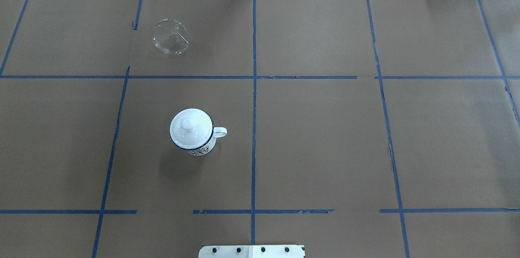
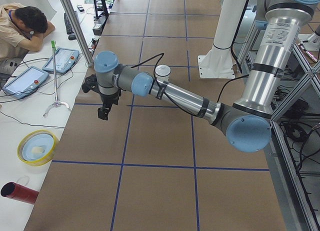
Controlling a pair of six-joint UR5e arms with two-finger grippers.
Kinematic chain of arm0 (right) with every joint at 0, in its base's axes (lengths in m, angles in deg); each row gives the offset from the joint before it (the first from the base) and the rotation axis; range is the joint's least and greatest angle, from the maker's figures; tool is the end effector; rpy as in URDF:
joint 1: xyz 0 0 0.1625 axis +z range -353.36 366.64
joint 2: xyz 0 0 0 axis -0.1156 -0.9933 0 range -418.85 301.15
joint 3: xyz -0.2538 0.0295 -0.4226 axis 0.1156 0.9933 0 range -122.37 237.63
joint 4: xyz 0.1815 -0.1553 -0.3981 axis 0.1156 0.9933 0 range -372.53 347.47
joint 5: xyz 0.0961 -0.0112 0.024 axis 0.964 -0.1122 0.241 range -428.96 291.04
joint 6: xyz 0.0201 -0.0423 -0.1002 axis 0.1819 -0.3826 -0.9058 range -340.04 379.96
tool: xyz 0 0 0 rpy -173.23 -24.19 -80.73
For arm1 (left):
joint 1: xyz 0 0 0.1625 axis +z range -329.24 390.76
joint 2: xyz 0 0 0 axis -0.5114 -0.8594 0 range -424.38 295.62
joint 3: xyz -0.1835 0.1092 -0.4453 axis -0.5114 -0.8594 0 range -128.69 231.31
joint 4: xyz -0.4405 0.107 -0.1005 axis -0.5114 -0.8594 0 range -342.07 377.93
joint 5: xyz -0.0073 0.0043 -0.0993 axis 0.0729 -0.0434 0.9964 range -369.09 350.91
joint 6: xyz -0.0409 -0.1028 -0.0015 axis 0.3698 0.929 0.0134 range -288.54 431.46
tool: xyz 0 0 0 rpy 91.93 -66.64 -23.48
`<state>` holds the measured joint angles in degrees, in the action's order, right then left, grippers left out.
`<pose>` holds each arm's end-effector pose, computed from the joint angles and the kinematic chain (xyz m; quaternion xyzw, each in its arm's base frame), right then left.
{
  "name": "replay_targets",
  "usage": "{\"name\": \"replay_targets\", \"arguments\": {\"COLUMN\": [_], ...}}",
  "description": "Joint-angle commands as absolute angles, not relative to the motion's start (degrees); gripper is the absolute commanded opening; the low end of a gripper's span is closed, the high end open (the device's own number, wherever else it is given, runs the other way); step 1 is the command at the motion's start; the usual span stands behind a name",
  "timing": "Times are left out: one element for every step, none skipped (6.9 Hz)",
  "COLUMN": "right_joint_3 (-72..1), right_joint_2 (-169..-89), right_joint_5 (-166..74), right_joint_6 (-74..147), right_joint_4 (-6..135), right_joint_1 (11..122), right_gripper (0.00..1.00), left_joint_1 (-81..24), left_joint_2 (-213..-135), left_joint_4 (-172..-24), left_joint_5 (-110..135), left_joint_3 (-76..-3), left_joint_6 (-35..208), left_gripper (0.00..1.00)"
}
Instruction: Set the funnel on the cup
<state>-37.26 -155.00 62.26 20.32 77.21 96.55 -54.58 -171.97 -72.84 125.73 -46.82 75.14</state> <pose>0.0597 -0.4899 0.7483 -0.0096 -0.3520 0.0053 0.9359 -0.0003 -0.6764 0.4659 0.1843 0.3855 0.0951 0.8991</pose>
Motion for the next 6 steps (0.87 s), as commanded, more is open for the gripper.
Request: {"name": "replay_targets", "arguments": {"right_joint_3": [-37.29,-37.29,-37.29,-37.29,-37.29,-37.29], "right_joint_2": [-155.00,-155.00,-155.00,-155.00,-155.00,-155.00], "right_joint_5": [62.26,62.26,62.26,62.26,62.26,62.26], "right_joint_6": [20.31,20.31,20.31,20.31,20.31,20.31], "right_joint_4": [77.21,77.21,77.21,77.21,77.21,77.21], "right_joint_1": [96.55,96.55,96.55,96.55,96.55,96.55], "right_gripper": [1.00,1.00,1.00,1.00,1.00,1.00], "left_joint_1": [-54.41,-50.76,-43.06,-35.07,-26.98,-21.59], "left_joint_2": [-173.29,-170.84,-170.90,-171.16,-172.30,-176.40], "left_joint_4": [-83.00,-87.93,-88.07,-87.98,-87.89,-84.50], "left_joint_5": [126.17,126.87,131.49,129.45,123.34,120.41], "left_joint_3": [-52.37,-54.05,-54.42,-57.12,-59.15,-59.17], "left_joint_6": [93.17,94.65,100.75,113.60,124.43,132.11], "left_gripper": [1.00,1.00,1.00,1.00,1.00,1.00]}}
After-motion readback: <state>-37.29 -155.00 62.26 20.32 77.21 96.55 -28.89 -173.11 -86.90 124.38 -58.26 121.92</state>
